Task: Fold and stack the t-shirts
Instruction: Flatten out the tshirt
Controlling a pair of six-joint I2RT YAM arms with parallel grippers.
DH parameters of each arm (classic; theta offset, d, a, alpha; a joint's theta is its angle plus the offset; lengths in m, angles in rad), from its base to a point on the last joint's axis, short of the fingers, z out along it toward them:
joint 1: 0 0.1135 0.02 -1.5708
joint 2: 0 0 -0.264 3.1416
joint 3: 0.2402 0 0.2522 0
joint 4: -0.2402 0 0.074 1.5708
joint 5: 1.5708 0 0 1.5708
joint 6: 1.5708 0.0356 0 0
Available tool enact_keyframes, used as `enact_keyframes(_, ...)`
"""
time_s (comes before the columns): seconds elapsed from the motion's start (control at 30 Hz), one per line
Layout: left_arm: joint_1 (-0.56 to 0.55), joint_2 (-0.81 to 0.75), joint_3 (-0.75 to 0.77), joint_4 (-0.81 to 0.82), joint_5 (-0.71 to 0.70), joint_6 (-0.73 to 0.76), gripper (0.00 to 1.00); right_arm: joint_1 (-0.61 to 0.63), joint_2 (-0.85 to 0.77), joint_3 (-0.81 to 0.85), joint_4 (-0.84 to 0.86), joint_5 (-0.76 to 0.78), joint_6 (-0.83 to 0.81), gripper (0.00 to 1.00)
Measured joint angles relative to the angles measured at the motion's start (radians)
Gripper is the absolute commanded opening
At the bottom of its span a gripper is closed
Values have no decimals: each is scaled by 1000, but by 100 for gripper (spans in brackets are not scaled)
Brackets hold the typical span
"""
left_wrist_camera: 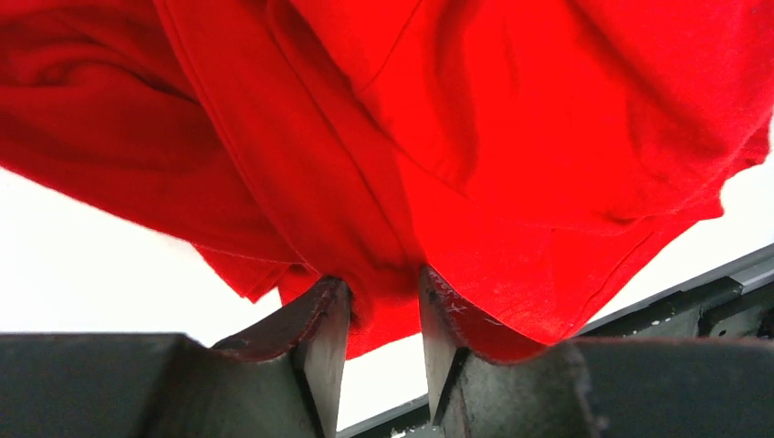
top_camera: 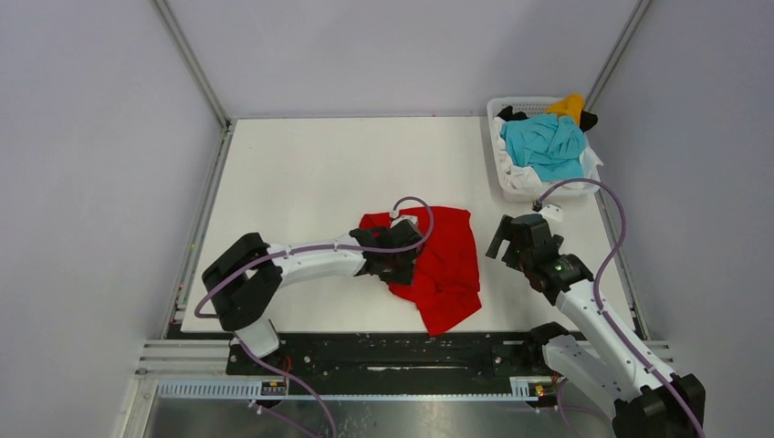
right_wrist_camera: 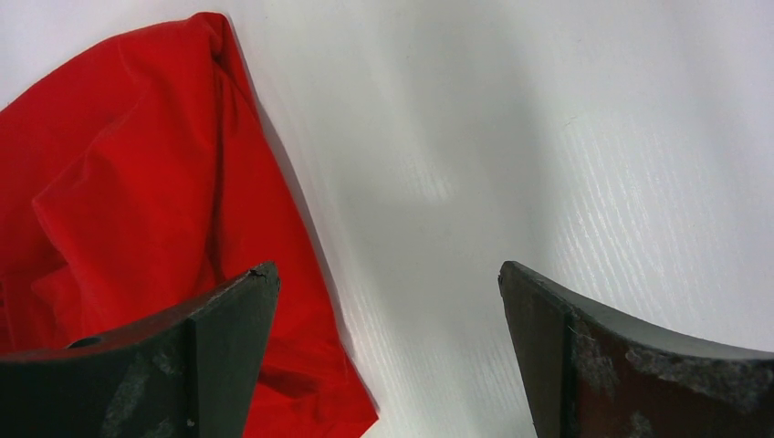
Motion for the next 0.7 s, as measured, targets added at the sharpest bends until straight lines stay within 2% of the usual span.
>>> enact_keyframes(0.03,0,7,5,-1,0,2,25,0,-1,0,0,0,0,100)
enact_keyframes(0.13,0,21,16,-4,-1,5,1,0,-8,0,-1,0,-1,100)
enact_keyframes(0.4,-1,-9,46,-23,-9,25,0,0,-26,0,-16,-1,-2,99)
enact_keyframes(0.7,0,-260,59,-61,-84,43,0,1,-50,-42,-59,-111,4,96)
